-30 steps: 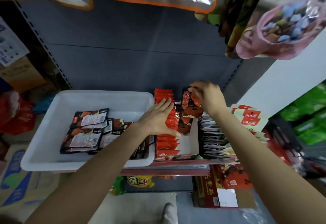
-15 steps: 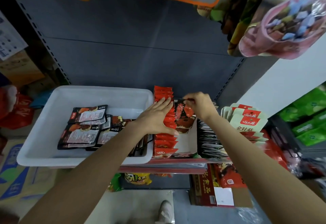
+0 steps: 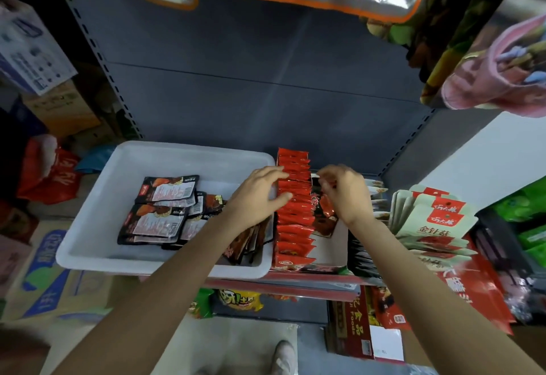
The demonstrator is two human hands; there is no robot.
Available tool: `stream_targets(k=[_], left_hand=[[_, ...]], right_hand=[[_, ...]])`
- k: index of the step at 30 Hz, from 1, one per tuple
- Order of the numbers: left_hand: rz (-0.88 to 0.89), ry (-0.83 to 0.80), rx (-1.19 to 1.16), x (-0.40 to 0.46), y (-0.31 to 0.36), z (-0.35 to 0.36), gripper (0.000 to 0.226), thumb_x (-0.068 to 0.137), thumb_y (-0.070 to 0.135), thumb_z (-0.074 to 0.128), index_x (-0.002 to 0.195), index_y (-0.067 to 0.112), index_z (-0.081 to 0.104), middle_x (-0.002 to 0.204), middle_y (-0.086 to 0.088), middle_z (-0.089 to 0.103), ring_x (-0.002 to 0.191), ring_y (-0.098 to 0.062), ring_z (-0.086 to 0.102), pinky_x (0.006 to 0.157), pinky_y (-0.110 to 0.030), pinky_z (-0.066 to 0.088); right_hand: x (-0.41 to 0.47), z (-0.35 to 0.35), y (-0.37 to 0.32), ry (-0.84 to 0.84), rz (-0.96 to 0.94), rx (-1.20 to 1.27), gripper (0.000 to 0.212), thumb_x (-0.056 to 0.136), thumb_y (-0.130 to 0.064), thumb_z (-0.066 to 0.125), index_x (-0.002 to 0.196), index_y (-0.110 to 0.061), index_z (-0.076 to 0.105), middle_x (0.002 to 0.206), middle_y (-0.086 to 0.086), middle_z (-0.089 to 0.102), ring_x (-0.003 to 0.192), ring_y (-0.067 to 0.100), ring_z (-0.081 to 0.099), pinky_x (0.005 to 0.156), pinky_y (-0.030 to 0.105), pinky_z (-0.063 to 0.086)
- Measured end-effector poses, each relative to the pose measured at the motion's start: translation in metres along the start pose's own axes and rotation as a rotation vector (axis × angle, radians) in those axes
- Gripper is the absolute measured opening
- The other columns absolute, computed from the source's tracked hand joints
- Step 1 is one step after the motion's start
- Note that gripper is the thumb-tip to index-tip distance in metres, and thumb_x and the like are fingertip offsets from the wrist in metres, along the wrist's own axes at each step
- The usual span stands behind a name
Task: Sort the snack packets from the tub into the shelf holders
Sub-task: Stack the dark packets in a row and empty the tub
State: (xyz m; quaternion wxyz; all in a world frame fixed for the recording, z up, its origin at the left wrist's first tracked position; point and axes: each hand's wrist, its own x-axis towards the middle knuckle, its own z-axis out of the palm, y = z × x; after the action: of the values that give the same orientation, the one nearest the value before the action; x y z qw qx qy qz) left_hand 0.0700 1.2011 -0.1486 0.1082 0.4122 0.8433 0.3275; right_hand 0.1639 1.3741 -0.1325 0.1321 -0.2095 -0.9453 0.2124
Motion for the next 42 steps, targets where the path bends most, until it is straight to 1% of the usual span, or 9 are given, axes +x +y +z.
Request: stream_targets(k=[7,11,14,20,23,25,28,37,42], left_hand=[[-0.302,0.194,-0.039,-0.038,-0.08,-0.031,0.025,0.094,0.009,0.048,0.117,0.011,0.058,0.112,-0.005,0.064,0.092,-0.015,0.059,0.083,-0.029,0.047],[-0.496,0.149,0.057,-0.052,-0.137,-0.045,0.03,0.094,0.008,0.047,0.123,0.005,0.055,0.124,-0.015,0.058,0.111,-0.027,0.055,0.097,-0.034,0.042],[-0.63,0.05,0.119,-0.068,-0.176,-0.055,0.055,0.087,0.023,0.061,0.136,0.007,0.042,0.139,-0.014,0.046,0.126,-0.031,0.045,0.106,-0.04,0.037],[-0.614,-0.275,0.199,-0.094,-0.222,-0.058,0.111,0.079,0.05,0.067,0.15,0.012,-0.009,0.157,-0.008,-0.015,0.146,-0.025,-0.009,0.119,-0.038,0.003],[-0.635,-0.268,0.149,-0.094,-0.226,-0.055,0.115,0.076,0.05,0.07,0.15,0.015,-0.011,0.157,-0.007,-0.017,0.146,-0.028,-0.008,0.119,-0.041,0.007],[-0.653,-0.267,0.092,-0.095,-0.23,-0.055,0.115,0.076,0.047,0.072,0.15,0.018,-0.011,0.157,-0.005,-0.019,0.145,-0.029,-0.009,0.119,-0.043,0.007],[-0.662,-0.25,0.06,-0.095,-0.228,-0.054,0.116,0.076,0.045,0.073,0.15,0.018,-0.013,0.156,-0.004,-0.021,0.145,-0.029,-0.011,0.117,-0.041,0.006],[-0.645,-0.155,0.036,-0.098,-0.226,-0.054,0.113,0.071,0.042,0.078,0.151,0.023,0.0,0.159,0.003,-0.004,0.146,-0.029,-0.003,0.118,-0.04,0.01],[-0.531,0.054,0.227,-0.093,-0.213,-0.06,0.088,0.075,0.049,0.071,0.146,0.031,0.023,0.157,0.004,0.015,0.142,-0.028,0.009,0.114,-0.042,0.013]], right_hand=[[0.009,0.042,-0.098,-0.176,-0.262,0.202,0.024,0.089,-0.005,0.054,0.11,-0.007,0.065,0.109,0.01,0.063,0.1,0.025,0.059,0.091,0.028,0.041],[0.019,0.11,-0.145,-0.434,-0.207,0.12,0.045,0.091,-0.016,0.054,0.135,-0.01,0.045,0.134,0.012,0.047,0.123,0.026,0.046,0.102,0.031,0.035],[0.02,0.154,-0.159,-0.611,-0.15,0.081,0.064,0.092,-0.022,0.056,0.147,-0.013,0.024,0.151,0.011,0.026,0.139,0.026,0.024,0.112,0.032,0.026],[0.034,0.209,-0.179,-0.762,-0.25,-0.259,0.102,0.084,-0.034,0.068,0.15,-0.016,-0.008,0.157,0.003,-0.018,0.145,0.019,-0.012,0.119,0.04,0.008],[0.039,0.215,-0.185,-0.807,-0.242,-0.287,0.091,0.084,-0.036,0.067,0.15,-0.013,0.009,0.159,0.005,0.004,0.146,0.022,0.006,0.117,0.038,0.013],[0.04,0.218,-0.184,-0.69,-0.28,-0.302,0.059,0.083,-0.037,0.068,0.132,-0.014,0.044,0.141,0.007,0.042,0.128,0.026,0.039,0.105,0.035,0.032],[0.028,0.222,-0.184,-0.511,-0.339,-0.379,0.027,0.088,-0.031,0.062,0.111,-0.016,0.062,0.117,0.007,0.055,0.109,0.025,0.049,0.09,0.034,0.041],[0.026,0.211,-0.184,-0.465,-0.364,-0.153,0.023,0.098,-0.017,0.041,0.107,-0.008,0.059,0.108,0.008,0.059,0.098,0.025,0.056,0.079,0.033,0.045],[0.024,0.184,-0.183,-0.359,-0.188,0.248,0.017,0.101,-0.025,0.037,0.088,-0.015,0.043,0.064,0.001,0.049,0.06,0.019,0.045,0.055,0.031,0.032]])
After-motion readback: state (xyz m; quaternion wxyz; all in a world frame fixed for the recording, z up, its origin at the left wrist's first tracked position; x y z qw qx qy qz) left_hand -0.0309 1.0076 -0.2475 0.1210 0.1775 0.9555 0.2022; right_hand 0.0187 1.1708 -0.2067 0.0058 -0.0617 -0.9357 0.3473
